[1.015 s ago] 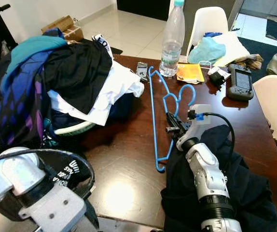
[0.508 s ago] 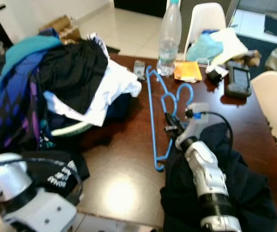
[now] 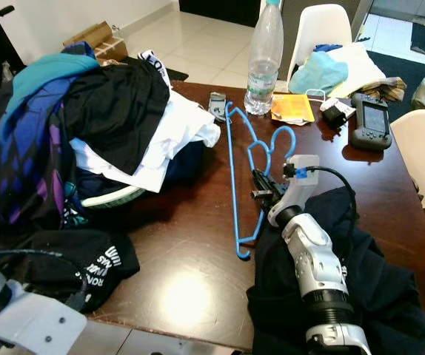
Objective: Hang hanger
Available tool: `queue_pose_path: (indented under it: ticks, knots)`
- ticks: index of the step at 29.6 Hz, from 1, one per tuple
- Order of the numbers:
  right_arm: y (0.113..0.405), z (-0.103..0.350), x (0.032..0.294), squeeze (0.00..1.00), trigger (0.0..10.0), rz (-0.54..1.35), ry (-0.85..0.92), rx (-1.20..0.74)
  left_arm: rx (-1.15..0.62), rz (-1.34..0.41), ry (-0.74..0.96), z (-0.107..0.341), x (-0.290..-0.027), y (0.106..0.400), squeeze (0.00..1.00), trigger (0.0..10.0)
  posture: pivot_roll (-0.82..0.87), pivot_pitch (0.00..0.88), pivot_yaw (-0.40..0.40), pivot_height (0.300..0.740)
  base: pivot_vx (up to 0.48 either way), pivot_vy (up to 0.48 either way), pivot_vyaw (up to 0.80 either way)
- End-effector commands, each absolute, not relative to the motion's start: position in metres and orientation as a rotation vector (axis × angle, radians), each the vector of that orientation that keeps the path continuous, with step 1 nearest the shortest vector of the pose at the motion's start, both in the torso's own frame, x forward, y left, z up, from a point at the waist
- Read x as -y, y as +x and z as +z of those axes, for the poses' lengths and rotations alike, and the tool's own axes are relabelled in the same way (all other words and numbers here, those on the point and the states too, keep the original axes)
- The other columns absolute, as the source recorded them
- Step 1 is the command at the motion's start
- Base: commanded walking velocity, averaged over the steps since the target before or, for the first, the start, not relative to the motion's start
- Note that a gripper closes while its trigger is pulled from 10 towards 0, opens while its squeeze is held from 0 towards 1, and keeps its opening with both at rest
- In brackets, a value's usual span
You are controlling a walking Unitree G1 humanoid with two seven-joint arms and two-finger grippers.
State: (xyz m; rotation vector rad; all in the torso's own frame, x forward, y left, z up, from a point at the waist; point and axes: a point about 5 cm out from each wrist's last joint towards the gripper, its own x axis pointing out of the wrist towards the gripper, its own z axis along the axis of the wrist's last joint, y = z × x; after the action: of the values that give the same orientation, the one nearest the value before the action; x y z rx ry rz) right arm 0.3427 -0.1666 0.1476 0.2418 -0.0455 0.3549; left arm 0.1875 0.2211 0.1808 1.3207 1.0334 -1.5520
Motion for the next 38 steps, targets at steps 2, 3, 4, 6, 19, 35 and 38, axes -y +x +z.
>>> queue_pose_path:
  ticks: [2, 3, 4, 6, 19, 35, 38]
  knots:
    - [0.338, 0.128, 0.168, 0.00, 10.0, 0.336, 0.225, -0.033, -1.092, -1.526, 1.354, 0.178, -0.229, 0.184, 0.00, 10.0, 0.22, 0.194, -0.009, 0.740, 0.000, 0.000, 0.00]
    - [0.338, 0.128, 0.168, 0.00, 10.0, 0.336, 0.225, -0.033, -1.092, -1.526, 1.354, 0.178, -0.229, 0.184, 0.00, 10.0, 0.22, 0.194, -0.009, 0.740, 0.000, 0.000, 0.00]
    - [0.338, 0.128, 0.168, 0.00, 10.0, 0.335, 0.225, -0.033, -1.096, -1.483, 1.389, 0.177, -0.231, 0.187, 0.00, 10.0, 0.22, 0.194, -0.009, 0.740, 0.000, 0.000, 0.00]
    - [0.339, 0.128, 0.168, 0.00, 10.0, 0.335, 0.224, -0.033, -1.082, -1.408, 1.436, 0.177, -0.233, 0.192, 0.00, 10.0, 0.22, 0.195, -0.011, 0.740, 0.000, 0.000, 0.00]
    - [0.339, 0.127, 0.169, 0.00, 10.0, 0.333, 0.227, -0.036, -0.859, -1.088, 1.588, 0.185, -0.235, 0.229, 0.00, 10.0, 0.22, 0.195, -0.012, 0.740, 0.000, 0.000, 0.00]
    - [0.338, 0.125, 0.166, 0.00, 10.0, 0.341, 0.228, -0.036, -0.662, -1.018, 1.606, 0.173, -0.219, 0.251, 0.00, 10.0, 0.22, 0.189, -0.012, 0.740, 0.000, 0.000, 0.00]
    - [0.338, 0.125, 0.166, 0.00, 10.0, 0.342, 0.227, -0.036, -0.660, -1.025, 1.600, 0.171, -0.218, 0.250, 0.00, 10.0, 0.22, 0.188, -0.013, 0.740, 0.000, 0.000, 0.00]
